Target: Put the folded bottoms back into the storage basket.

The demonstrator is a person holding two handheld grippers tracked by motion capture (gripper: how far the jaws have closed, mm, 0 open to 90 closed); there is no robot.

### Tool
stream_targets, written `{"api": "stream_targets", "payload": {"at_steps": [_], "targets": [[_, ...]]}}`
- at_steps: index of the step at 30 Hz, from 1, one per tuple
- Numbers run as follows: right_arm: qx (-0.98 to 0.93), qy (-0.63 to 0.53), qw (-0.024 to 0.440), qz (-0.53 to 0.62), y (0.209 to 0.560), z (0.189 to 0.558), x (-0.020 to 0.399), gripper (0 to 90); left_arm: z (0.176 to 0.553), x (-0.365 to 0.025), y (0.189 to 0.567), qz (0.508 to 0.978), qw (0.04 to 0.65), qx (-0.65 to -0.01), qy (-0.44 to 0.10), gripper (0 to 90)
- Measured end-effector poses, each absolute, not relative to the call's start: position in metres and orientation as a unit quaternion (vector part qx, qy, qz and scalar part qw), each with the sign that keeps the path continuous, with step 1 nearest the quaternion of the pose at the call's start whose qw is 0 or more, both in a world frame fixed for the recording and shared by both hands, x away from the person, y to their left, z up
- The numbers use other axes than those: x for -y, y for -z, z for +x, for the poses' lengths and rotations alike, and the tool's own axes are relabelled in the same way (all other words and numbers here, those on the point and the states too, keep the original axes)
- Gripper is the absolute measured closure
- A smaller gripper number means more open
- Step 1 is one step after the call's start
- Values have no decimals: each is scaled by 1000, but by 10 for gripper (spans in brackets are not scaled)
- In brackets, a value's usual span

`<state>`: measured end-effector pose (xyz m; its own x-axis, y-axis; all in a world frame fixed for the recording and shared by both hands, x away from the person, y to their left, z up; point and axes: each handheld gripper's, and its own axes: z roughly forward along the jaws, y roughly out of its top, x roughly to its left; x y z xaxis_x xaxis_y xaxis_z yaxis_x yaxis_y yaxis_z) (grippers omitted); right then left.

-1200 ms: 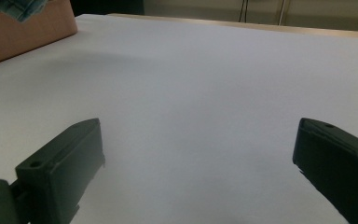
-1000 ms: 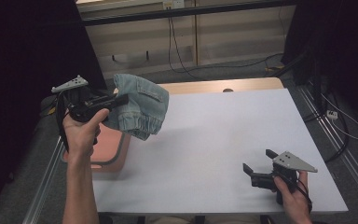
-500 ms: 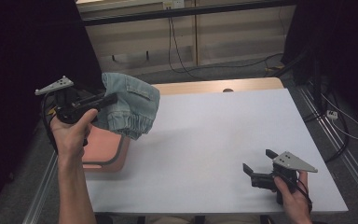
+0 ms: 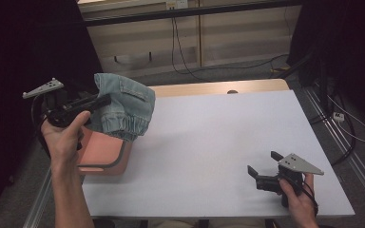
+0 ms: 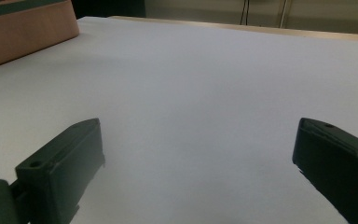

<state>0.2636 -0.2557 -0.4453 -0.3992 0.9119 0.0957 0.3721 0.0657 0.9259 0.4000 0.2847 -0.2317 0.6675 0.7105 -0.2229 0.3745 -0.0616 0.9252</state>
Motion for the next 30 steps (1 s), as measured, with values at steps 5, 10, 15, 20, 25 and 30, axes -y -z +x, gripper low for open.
{"api": "stream_targets", "payload": {"at_steps": [5, 10, 15, 20, 25, 30], "targets": [[-675, -493, 275, 475, 445, 264, 256, 18, 396, -294, 235, 713, 564, -390, -149, 742], [-676, -493, 277, 473, 445, 264, 254, 18, 394, -303, 237, 706, 568, -396, -151, 742], [-676, -491, 278, 474, 445, 263, 255, 19, 392, -313, 239, 699, 565, -412, -152, 742], [-678, -492, 282, 468, 444, 261, 255, 16, 392, -324, 241, 688, 568, -426, -152, 742], [-677, -492, 285, 467, 444, 262, 254, 18, 389, -331, 240, 682, 570, -430, -155, 742], [-675, -493, 286, 468, 443, 261, 255, 18, 384, -338, 238, 677, 576, -430, -159, 742]]}}
